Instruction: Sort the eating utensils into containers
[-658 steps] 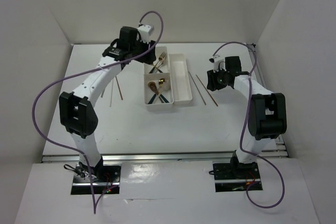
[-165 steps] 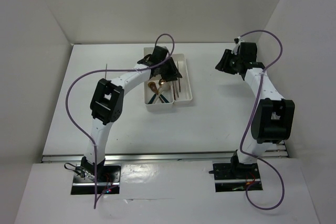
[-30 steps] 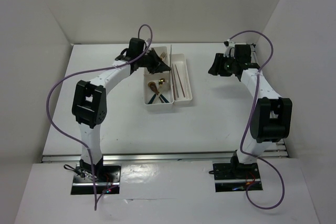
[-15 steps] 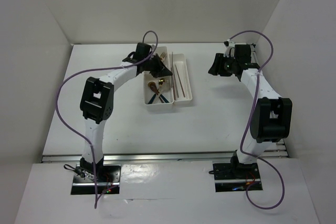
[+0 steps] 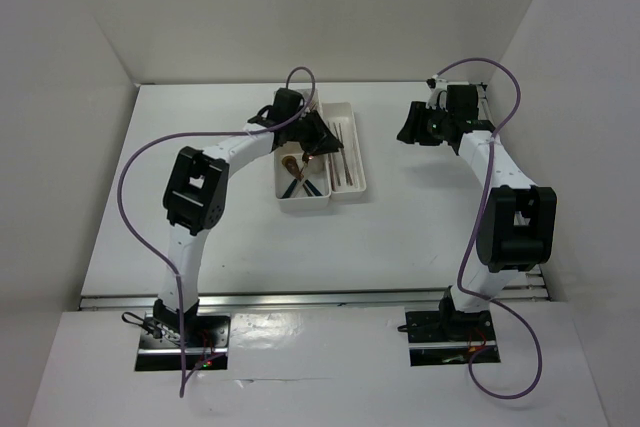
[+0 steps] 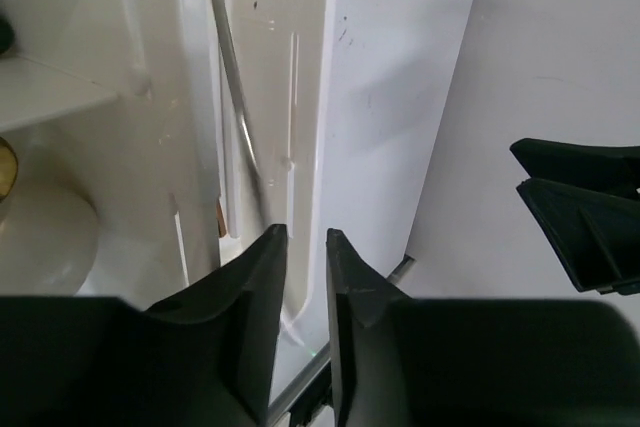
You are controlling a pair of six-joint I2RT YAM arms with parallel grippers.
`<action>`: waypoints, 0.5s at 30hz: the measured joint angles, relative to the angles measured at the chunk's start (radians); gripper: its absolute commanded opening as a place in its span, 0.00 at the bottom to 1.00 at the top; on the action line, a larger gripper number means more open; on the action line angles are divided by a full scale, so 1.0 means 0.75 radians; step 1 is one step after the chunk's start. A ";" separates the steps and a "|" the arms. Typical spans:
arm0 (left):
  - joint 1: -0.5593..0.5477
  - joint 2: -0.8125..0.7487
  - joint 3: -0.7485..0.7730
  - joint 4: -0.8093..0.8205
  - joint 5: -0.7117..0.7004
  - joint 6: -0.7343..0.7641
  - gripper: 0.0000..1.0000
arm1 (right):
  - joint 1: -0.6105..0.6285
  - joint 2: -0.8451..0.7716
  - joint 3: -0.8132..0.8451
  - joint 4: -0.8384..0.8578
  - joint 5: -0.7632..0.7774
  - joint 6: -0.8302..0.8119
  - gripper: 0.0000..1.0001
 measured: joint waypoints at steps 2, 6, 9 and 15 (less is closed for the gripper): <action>0.000 0.010 0.003 0.001 -0.002 -0.007 0.37 | 0.000 0.000 0.000 -0.001 0.001 0.000 0.54; 0.000 0.028 0.050 -0.005 -0.006 0.014 0.44 | 0.000 0.000 0.000 -0.001 0.002 -0.001 0.54; 0.000 0.030 0.137 -0.034 -0.026 0.064 0.47 | 0.000 0.000 0.000 -0.001 0.004 -0.001 0.54; 0.022 -0.025 0.341 -0.122 -0.043 0.352 0.75 | 0.000 0.000 -0.001 0.003 0.004 -0.019 0.54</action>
